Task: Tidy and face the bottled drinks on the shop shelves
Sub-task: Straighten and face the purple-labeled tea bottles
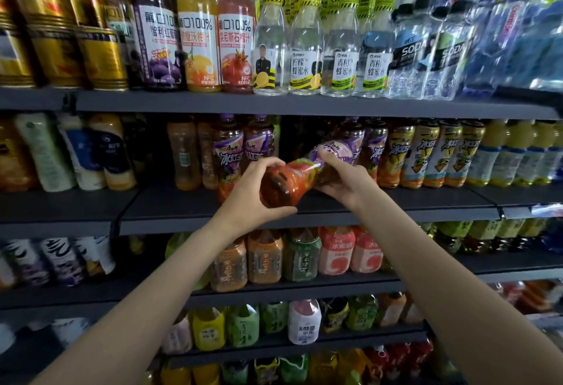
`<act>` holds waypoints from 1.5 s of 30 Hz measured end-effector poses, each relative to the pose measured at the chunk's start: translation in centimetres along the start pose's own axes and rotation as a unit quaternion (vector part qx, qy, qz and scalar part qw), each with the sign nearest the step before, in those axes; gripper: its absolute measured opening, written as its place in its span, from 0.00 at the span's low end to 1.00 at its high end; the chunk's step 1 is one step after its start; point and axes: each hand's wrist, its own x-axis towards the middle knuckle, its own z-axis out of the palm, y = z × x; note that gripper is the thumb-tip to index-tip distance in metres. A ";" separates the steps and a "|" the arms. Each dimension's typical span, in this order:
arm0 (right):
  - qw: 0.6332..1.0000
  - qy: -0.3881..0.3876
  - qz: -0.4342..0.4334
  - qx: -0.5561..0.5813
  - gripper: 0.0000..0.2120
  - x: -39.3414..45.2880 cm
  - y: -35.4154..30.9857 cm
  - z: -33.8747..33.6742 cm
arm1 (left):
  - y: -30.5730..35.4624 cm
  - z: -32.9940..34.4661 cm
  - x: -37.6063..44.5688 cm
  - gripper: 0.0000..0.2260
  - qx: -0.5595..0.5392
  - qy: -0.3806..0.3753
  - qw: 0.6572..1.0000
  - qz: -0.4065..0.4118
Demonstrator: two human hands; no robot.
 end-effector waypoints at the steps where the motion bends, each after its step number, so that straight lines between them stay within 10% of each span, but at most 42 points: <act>1: 0.999 0.000 -0.027 -0.026 0.33 0.0 -0.1 -0.1 | -0.3 0.2 0.0 0.31 -0.030 -0.023 0.999 -0.032; 9: 0.987 -0.082 -0.092 -0.107 0.30 -1.0 0.6 -2.0 | -0.5 2.0 0.2 0.30 -0.123 -0.174 0.963 -0.164; 19: 0.992 0.036 -0.022 -0.116 0.29 -0.8 1.3 -3.5 | -2.2 4.9 -0.6 0.39 0.182 -0.082 0.979 -0.032; 28: 0.972 -0.131 -0.106 -0.165 0.36 -2.0 -0.1 -4.2 | -3.3 3.2 1.0 0.32 -0.194 -0.200 0.936 -0.217; 37: 0.974 -0.072 -0.103 -0.189 0.32 -1.0 0.3 -2.7 | -1.5 4.8 0.7 0.26 0.078 0.082 0.989 -0.090; 45: 0.940 -0.099 -0.186 -0.266 0.31 -1.3 -0.2 -2.2 | -1.3 3.7 1.5 0.28 0.043 0.011 0.995 -0.090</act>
